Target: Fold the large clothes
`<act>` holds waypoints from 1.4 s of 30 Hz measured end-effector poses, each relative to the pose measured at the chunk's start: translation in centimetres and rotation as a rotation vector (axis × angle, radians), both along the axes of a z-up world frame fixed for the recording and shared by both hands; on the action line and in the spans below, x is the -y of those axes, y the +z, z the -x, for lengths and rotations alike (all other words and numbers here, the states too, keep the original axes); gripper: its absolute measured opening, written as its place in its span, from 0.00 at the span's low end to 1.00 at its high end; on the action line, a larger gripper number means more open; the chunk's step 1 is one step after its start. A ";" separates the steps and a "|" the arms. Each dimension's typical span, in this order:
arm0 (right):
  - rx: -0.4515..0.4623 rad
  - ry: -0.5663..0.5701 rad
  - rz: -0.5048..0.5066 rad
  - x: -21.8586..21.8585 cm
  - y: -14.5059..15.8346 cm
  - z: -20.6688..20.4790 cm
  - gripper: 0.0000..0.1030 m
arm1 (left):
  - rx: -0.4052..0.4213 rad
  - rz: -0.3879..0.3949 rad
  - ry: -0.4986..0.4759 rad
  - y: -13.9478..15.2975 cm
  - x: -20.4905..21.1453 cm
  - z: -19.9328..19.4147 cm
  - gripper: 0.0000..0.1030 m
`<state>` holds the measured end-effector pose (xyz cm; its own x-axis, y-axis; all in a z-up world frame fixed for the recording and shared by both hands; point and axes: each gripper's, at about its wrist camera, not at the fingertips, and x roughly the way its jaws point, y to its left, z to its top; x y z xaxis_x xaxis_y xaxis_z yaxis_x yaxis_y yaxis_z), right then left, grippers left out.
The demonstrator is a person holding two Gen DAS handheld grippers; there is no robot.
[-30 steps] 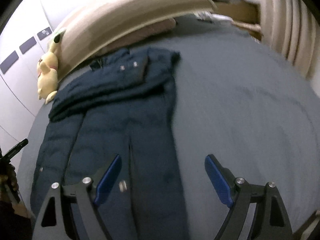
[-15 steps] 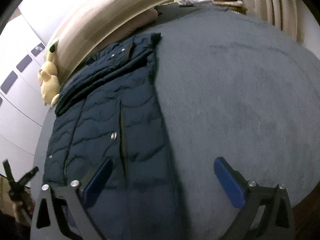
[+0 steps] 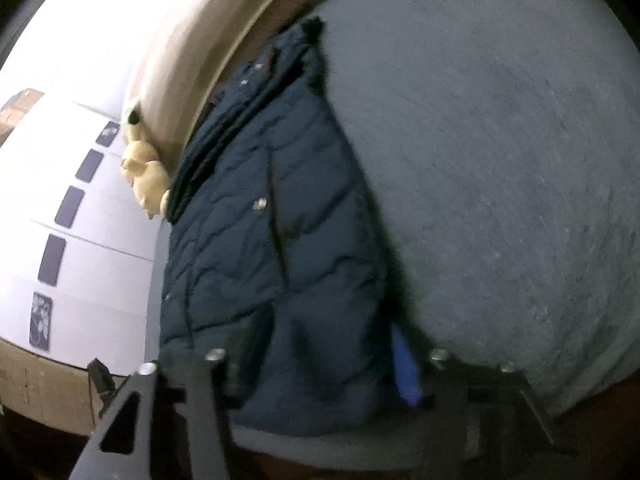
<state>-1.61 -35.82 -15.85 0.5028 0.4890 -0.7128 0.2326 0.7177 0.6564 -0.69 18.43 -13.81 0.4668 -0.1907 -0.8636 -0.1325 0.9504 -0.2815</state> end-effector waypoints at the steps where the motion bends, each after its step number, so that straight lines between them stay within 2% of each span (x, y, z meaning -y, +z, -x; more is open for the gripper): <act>1: 0.000 -0.007 -0.017 0.2 -0.3 0.2 0.52 | 0.000 -0.006 -0.002 0.1 0.1 0.1 0.79; 7: 0.016 0.002 -0.039 0.5 -1.1 0.6 0.53 | -0.012 -0.101 -0.017 -0.4 1.9 -0.5 0.78; 10: 0.021 -0.001 -0.050 0.8 -1.4 0.6 0.53 | -0.011 -0.128 -0.016 -0.5 2.1 -0.6 0.78; 15: 0.029 0.019 -0.007 0.2 -1.2 0.4 0.53 | -0.017 -0.149 -0.016 -0.9 2.5 -0.9 0.78; 19: 0.019 0.042 0.050 -0.3 -1.0 0.4 0.43 | -0.023 -0.153 -0.024 -1.1 2.8 -1.2 0.73; 25: 0.007 0.048 0.065 -0.4 -0.8 0.4 0.27 | -0.026 -0.142 -0.041 -1.3 3.8 -1.4 0.59; 26: 0.009 0.048 0.065 -0.4 -0.7 0.5 0.24 | -0.027 -0.137 -0.045 -1.4 3.9 -1.5 0.54; 27: 0.011 0.048 0.062 -0.5 -0.7 0.6 0.23 | -0.028 -0.127 -0.052 -1.4 4.0 -1.6 0.47; 29: 0.014 0.052 0.063 -0.6 -0.4 0.7 0.20 | -0.030 -0.133 -0.053 -1.4 4.3 -1.8 0.42; 32: 0.017 0.051 0.047 -0.6 0.0 0.9 0.20 | -0.025 -0.106 -0.055 -1.5 4.1 -1.9 0.28; 35: 0.004 0.044 0.017 -0.2 -0.5 0.9 0.23 | -0.024 -0.063 -0.043 -1.8 3.3 -1.7 0.28; 37: -0.005 0.032 0.004 0.0 -0.7 0.9 0.30 | -0.017 -0.037 -0.025 -1.9 2.9 -1.7 0.37; 38: -0.002 0.029 -0.009 0.2 -0.8 1.0 0.33 | -0.015 -0.034 -0.022 -1.9 2.6 -1.7 0.44; 42: 0.016 0.041 -0.023 0.2 -0.7 1.3 0.41 | -0.010 -0.028 -0.028 -1.9 2.8 -1.8 0.49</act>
